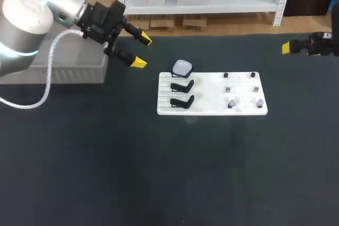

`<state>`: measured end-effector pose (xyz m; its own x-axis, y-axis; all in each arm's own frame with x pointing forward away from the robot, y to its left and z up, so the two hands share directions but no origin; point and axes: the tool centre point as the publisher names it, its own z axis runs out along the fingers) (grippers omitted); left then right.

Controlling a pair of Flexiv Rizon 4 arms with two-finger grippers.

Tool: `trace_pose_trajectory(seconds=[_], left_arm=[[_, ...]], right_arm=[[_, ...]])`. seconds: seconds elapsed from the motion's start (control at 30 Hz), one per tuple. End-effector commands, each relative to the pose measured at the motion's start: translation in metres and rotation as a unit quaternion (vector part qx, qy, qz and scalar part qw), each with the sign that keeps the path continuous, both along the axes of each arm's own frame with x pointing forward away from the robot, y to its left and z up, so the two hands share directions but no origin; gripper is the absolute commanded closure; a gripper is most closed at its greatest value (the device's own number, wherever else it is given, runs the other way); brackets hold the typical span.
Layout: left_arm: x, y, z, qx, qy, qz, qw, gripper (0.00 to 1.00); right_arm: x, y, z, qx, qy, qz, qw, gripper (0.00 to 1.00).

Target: Pick up each earbud case from the left stands, insert the matching earbuds, close the lid, and place the case in the box.

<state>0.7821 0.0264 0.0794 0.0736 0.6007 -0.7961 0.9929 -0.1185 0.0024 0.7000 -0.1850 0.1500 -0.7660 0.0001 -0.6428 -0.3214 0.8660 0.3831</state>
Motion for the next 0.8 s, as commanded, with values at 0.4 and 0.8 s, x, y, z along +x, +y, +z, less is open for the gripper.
trace_pose_trajectory(seconds=[0.4, 0.8], left_arm=[[-0.001, -0.039, -0.033, -0.010, 0.004, 0.001, 1.000, 0.00], [0.006, -0.059, -0.055, -0.017, 0.027, 0.016, 0.999, 0.00]], right_arm=[[0.000, 0.000, 0.000, 0.000, 0.000, 0.000, 1.000, 0.00], [0.000, 0.000, 0.000, 0.000, 0.000, 0.000, 1.000, 0.00]])
